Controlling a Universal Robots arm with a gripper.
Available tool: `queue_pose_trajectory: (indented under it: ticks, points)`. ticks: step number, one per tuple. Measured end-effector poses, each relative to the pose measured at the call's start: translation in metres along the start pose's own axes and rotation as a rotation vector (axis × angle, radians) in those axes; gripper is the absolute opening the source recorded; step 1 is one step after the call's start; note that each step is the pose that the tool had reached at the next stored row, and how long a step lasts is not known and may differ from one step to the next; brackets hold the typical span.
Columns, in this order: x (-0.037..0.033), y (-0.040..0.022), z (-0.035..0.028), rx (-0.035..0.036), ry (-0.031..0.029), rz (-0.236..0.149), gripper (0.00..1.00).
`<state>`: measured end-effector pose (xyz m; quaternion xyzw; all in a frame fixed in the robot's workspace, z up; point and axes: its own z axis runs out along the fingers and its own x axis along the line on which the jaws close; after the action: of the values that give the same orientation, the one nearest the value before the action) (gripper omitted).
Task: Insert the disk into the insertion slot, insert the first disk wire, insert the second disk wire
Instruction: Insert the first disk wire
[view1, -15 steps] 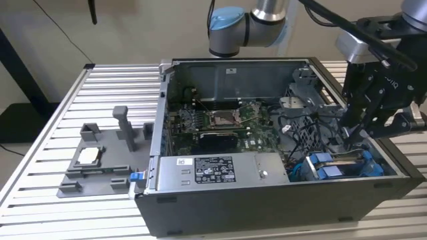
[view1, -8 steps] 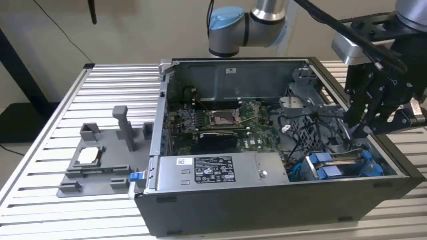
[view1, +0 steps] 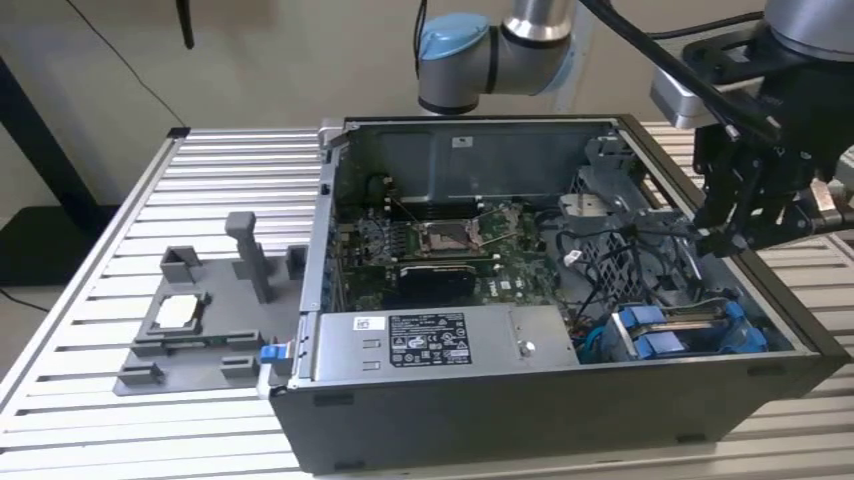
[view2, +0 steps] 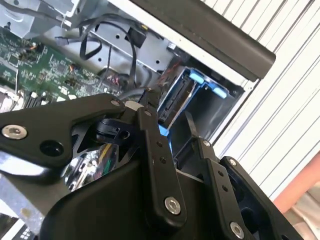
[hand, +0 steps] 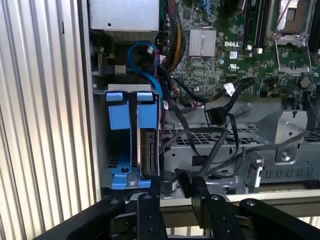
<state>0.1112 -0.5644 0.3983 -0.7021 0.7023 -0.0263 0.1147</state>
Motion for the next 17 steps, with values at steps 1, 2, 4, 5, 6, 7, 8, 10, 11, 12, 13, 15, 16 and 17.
queue_pose_trajectory:
  ticks: [1, 2, 4, 5, 6, 7, 8, 10, 11, 12, 13, 15, 16, 17]
  points:
    - [-0.002, 0.0001, 0.0006, 0.0001, -0.0013, -0.006, 0.38]
    - [-0.0036, 0.0002, 0.0012, -0.0003, -0.0029, -0.014, 0.38]
    - [-0.0056, 0.0005, 0.0023, -0.0002, -0.0067, -0.035, 0.38]
    - [-0.0059, 0.0006, 0.0028, 0.0001, -0.009, -0.047, 0.38]
    - [-0.006, 0.0007, 0.003, -0.0008, -0.0117, -0.062, 0.38]
    - [-0.006, 0.0008, 0.0032, -0.0017, -0.0148, -0.078, 0.38]
    - [-0.0061, 0.0008, 0.0033, -0.0019, -0.017, -0.09, 0.38]
    - [-0.0061, 0.0008, 0.0035, -0.0027, -0.02, -0.112, 0.38]
    - [-0.006, 0.0009, 0.0036, -0.0027, -0.0214, -0.121, 0.38]
    - [-0.0058, 0.0009, 0.0037, -0.0023, -0.023, -0.129, 0.38]
    - [-0.0056, 0.0009, 0.0038, -0.002, -0.0244, -0.137, 0.38]
    - [-0.0051, 0.001, 0.0041, -0.0019, -0.0267, -0.15, 0.38]
    - [-0.0047, 0.001, 0.0043, -0.002, -0.0277, -0.156, 0.38]
    - [-0.0042, 0.001, 0.0045, -0.0022, -0.0286, -0.161, 0.38]
